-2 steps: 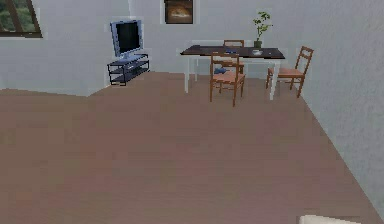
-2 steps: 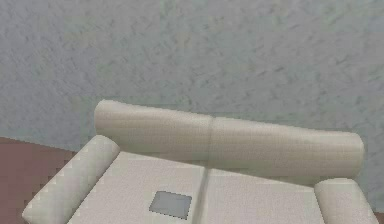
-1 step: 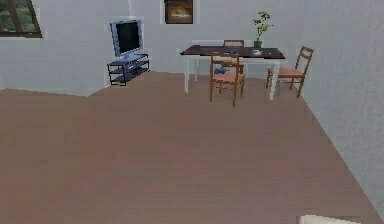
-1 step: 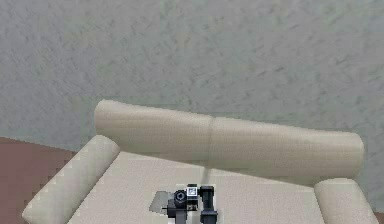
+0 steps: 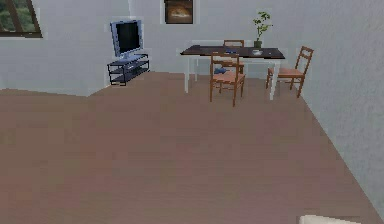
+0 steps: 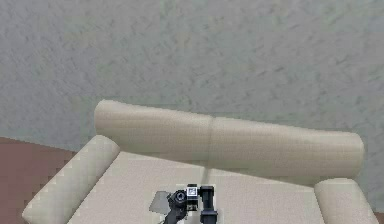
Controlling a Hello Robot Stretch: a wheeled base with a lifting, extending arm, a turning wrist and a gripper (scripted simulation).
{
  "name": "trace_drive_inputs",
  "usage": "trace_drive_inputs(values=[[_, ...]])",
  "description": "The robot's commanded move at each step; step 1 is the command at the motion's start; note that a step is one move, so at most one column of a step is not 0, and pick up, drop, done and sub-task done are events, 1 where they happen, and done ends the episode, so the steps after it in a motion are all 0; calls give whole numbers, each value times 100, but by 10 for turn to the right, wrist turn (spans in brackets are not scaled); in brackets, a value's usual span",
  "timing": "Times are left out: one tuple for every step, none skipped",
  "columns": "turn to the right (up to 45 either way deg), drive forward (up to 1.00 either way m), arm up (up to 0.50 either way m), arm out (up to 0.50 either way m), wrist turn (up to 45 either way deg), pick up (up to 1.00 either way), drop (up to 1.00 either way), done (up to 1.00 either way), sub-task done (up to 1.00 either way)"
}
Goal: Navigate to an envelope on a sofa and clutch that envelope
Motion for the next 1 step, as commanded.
trace_drive_inputs(values=[[0, 0, 0, 0, 450, 0, 0, 0, 0]])
